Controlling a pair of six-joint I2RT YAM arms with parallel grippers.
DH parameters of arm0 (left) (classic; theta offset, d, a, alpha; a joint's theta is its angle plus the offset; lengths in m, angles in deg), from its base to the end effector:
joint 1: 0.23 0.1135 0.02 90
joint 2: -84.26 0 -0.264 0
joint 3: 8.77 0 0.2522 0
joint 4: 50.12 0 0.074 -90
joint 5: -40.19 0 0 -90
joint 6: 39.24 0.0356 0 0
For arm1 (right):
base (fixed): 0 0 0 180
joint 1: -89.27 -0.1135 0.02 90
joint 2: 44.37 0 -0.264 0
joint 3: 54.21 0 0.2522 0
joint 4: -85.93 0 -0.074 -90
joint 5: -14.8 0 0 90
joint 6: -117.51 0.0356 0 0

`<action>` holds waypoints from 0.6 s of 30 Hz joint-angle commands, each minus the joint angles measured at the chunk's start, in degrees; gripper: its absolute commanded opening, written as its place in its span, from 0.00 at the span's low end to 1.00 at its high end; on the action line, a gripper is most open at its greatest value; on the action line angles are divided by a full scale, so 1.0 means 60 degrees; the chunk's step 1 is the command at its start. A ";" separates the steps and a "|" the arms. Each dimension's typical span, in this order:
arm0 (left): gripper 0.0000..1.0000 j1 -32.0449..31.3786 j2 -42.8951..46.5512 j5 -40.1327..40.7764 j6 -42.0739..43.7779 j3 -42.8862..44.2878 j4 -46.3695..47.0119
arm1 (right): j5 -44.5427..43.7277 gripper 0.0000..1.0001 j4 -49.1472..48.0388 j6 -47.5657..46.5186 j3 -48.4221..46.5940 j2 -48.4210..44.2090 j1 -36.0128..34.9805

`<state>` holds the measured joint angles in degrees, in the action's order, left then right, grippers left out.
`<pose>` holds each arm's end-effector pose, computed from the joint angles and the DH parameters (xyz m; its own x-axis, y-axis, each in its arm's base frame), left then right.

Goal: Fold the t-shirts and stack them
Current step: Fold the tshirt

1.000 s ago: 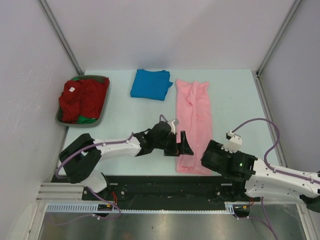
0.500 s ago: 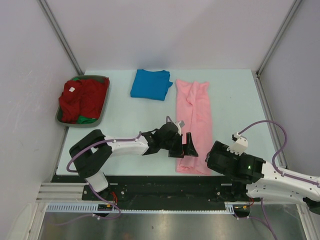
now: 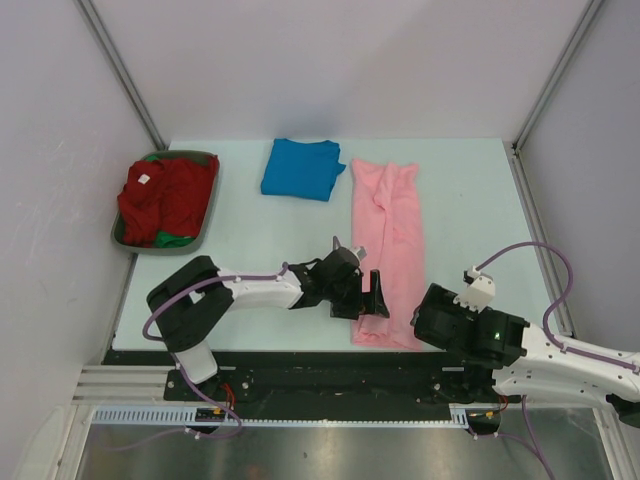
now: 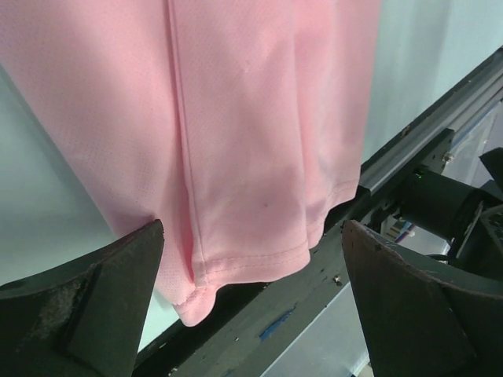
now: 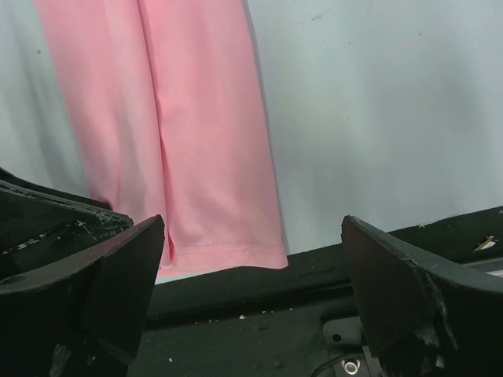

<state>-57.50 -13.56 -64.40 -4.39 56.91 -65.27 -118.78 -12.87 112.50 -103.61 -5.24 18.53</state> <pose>0.1779 -0.2934 0.1612 -0.9709 0.0418 -0.2357 0.1920 0.7241 -0.6624 0.0548 0.0825 0.2308 -0.6345 0.3719 -0.6776 0.2573 0.9283 0.2686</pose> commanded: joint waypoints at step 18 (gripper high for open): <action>1.00 -0.0649 -0.0527 -0.0556 -0.0240 0.0633 0.0641 | -0.0399 1.00 -0.0019 0.0322 0.0227 -0.0018 -0.0090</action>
<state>-60.15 -16.05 -65.73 -4.74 58.35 -63.71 -118.75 -12.96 112.87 -102.45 -5.22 18.44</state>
